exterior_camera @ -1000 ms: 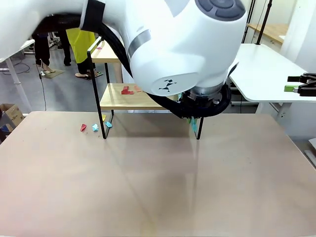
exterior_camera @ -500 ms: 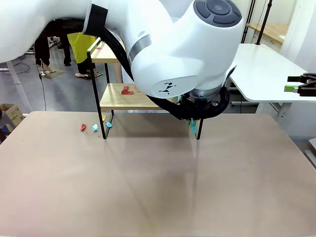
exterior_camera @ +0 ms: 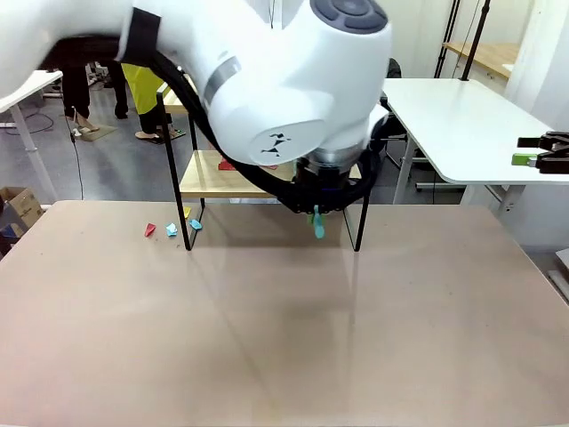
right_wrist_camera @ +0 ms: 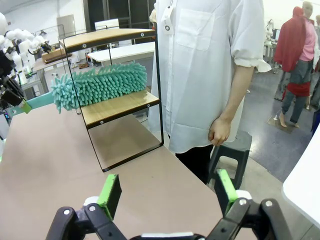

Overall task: Clean the shelf.
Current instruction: Clean the specific section of the Shelf indicated by the human with the Duster.

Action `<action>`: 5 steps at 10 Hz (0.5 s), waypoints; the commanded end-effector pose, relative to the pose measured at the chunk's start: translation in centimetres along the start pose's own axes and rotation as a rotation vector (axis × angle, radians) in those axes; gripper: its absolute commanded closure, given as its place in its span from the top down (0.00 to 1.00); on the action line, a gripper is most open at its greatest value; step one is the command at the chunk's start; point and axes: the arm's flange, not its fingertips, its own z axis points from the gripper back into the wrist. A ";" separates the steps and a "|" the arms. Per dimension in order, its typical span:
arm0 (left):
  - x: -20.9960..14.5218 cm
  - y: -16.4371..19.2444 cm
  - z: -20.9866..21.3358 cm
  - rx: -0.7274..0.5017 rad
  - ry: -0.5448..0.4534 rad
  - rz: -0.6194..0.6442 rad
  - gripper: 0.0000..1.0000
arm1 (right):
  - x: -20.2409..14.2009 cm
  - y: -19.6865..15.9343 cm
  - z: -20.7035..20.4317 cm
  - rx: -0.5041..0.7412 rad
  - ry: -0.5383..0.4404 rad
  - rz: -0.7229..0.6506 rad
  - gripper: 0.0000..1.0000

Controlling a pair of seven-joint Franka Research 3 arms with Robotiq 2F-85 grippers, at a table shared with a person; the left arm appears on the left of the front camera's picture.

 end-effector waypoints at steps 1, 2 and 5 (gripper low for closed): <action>-0.3 4.2 0.1 0.026 0.045 0.012 0.13 | 0.3 0.0 -0.2 -0.007 -0.002 0.005 1.00; -0.3 5.7 -0.2 0.061 0.059 0.023 0.13 | 0.3 0.0 -0.2 -0.007 -0.002 0.005 1.00; -0.1 10.4 -1.3 0.183 0.105 0.053 0.13 | 0.3 0.0 -0.2 -0.007 -0.002 0.005 1.00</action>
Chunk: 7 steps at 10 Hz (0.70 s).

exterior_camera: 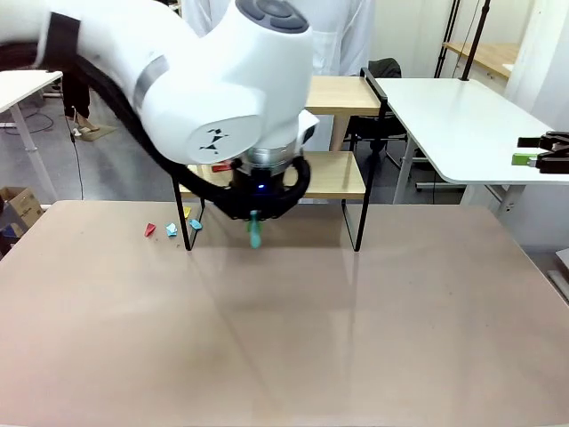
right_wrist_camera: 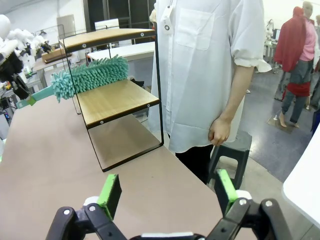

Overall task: Clean the shelf.
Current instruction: Clean the specific section of the Shelf indicated by the human with the Duster.

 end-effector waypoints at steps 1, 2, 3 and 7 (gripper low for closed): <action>-0.4 3.8 0.0 0.101 0.030 0.040 0.13 | 0.3 0.0 -0.2 -0.007 -0.002 0.005 1.00; -0.3 5.6 0.1 0.155 0.020 0.085 0.13 | 0.3 0.0 -0.2 -0.007 -0.002 0.005 1.00; -0.1 7.2 0.2 0.211 0.010 0.120 0.13 | 0.3 0.0 -0.2 -0.007 -0.002 0.005 1.00; 0.4 8.5 0.8 0.240 0.002 0.129 0.13 | 0.3 0.0 -0.2 -0.007 -0.002 0.005 1.00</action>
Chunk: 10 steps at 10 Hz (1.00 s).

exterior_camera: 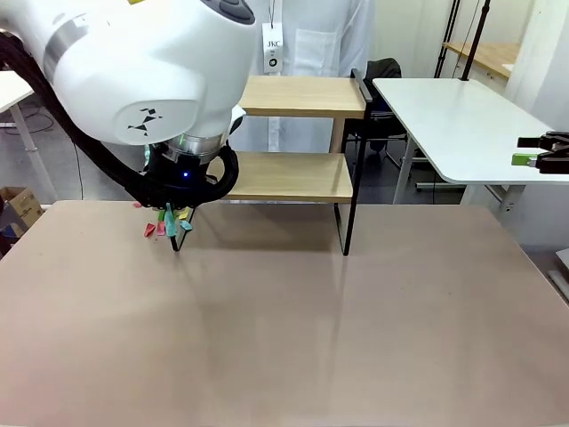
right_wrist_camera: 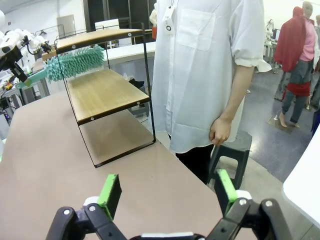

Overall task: Clean the shelf.
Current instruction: Clean the specific section of the Shelf indicated by the human with the Duster.

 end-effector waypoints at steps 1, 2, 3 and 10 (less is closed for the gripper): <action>0.2 -0.4 -1.2 -0.010 0.044 -0.017 0.13 | 0.3 0.0 -0.2 -0.007 -0.002 0.005 1.00; 0.2 -0.4 -1.2 -0.010 0.044 -0.017 0.13 | 0.3 0.0 -0.2 -0.007 -0.002 0.005 1.00; 0.2 -0.4 -1.2 -0.010 0.044 -0.017 0.13 | 0.3 0.0 -0.2 -0.007 -0.002 0.005 1.00; -0.3 3.5 2.6 -0.375 -0.091 -0.258 0.13 | 0.3 0.0 -0.2 -0.007 -0.002 0.005 1.00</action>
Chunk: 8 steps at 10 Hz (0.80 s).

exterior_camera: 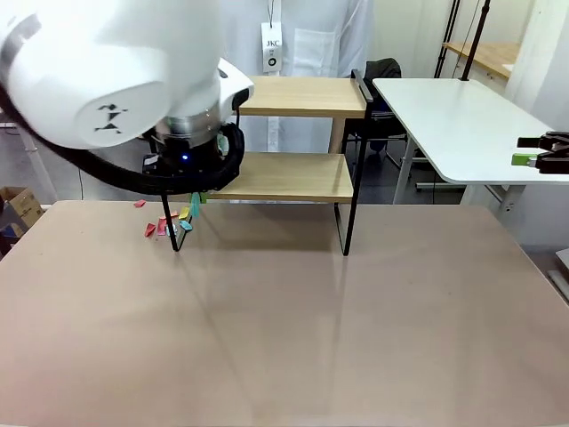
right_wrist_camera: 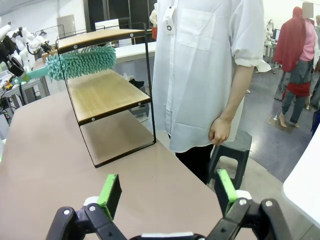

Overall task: Clean the shelf.
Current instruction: Clean the specific section of the Shelf indicated by the human with the Duster.

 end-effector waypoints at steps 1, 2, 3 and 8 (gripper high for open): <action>-0.7 3.7 0.5 -0.150 0.009 -0.155 0.13 | 0.3 0.0 -0.2 -0.007 -0.002 0.005 1.00; -0.6 5.0 0.9 -0.208 0.010 -0.224 0.13 | 0.3 0.0 -0.2 -0.007 -0.002 0.005 1.00; -0.3 6.3 1.3 -0.254 0.009 -0.287 0.13 | 0.3 0.0 -0.2 -0.007 -0.002 0.005 1.00; 0.3 11.8 1.6 -0.473 0.080 -0.681 0.13 | 0.3 0.0 -0.2 -0.007 -0.002 0.005 1.00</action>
